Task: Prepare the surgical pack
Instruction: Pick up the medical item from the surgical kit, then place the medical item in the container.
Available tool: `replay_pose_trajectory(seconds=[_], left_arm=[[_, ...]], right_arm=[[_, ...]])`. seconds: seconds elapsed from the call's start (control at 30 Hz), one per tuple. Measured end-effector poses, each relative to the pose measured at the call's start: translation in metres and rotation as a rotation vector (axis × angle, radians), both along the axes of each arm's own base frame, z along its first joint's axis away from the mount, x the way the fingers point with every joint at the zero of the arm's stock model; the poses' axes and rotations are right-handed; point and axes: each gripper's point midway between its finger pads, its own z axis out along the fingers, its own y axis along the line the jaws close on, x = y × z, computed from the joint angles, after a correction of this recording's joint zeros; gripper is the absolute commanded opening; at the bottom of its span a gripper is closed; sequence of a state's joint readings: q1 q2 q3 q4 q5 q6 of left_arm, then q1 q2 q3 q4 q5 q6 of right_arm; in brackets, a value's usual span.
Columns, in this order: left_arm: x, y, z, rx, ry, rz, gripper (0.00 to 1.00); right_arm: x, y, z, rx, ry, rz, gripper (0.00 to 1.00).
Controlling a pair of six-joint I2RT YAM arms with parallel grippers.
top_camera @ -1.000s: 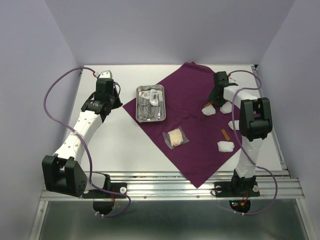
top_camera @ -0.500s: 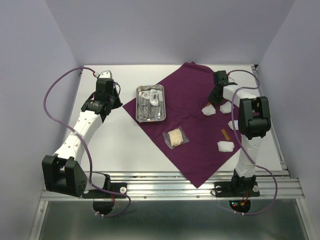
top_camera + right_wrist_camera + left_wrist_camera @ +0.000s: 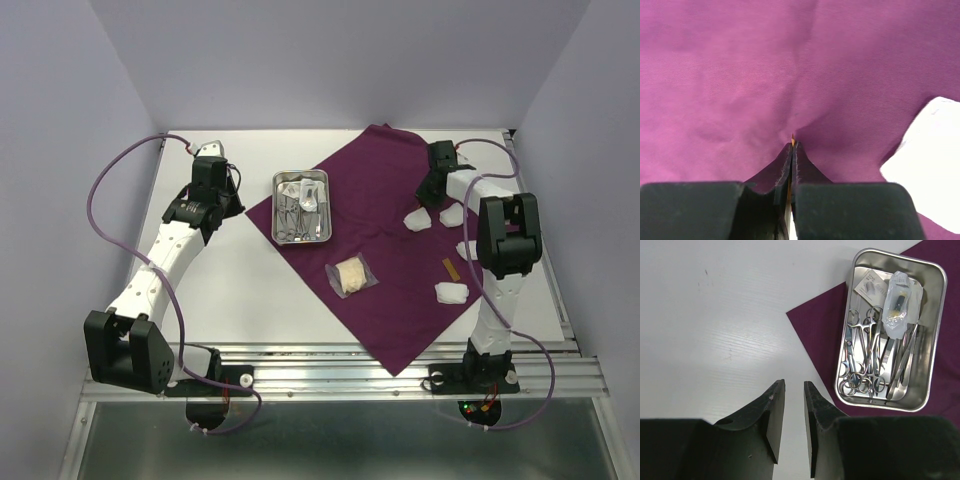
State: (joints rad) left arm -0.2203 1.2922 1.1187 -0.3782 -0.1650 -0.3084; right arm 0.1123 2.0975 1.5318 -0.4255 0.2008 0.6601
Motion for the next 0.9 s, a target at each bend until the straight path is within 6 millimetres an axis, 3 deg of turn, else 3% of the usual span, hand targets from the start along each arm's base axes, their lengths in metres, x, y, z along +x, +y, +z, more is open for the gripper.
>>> replay_pose_trajectory(seconds=[0.27, 0.57, 0.67, 0.77, 0.9], left_arm=[[0.0, 0.0, 0.0, -0.001, 0.0, 0.0, 0.33], [0.0, -0.001, 0.0, -0.009, 0.0, 0.005, 0.33], [0.0, -0.001, 0.0, -0.01, -0.001, 0.006, 0.33], [0.0, -0.001, 0.0, -0.01, -0.001, 0.006, 0.33], [0.0, 0.0, 0.0, -0.009, -0.001, 0.007, 0.33]], right_arm=[[0.018, 0.016, 0.044, 0.072, -0.14, 0.063, 0.01], [0.036, 0.049, 0.063, 0.179, -0.21, 0.159, 0.01], [0.037, 0.073, 0.07, 0.207, -0.237, 0.216, 0.01], [0.029, 0.11, 0.073, 0.229, -0.24, 0.294, 0.01], [0.011, 0.18, 0.084, 0.274, -0.255, 0.437, 0.01]])
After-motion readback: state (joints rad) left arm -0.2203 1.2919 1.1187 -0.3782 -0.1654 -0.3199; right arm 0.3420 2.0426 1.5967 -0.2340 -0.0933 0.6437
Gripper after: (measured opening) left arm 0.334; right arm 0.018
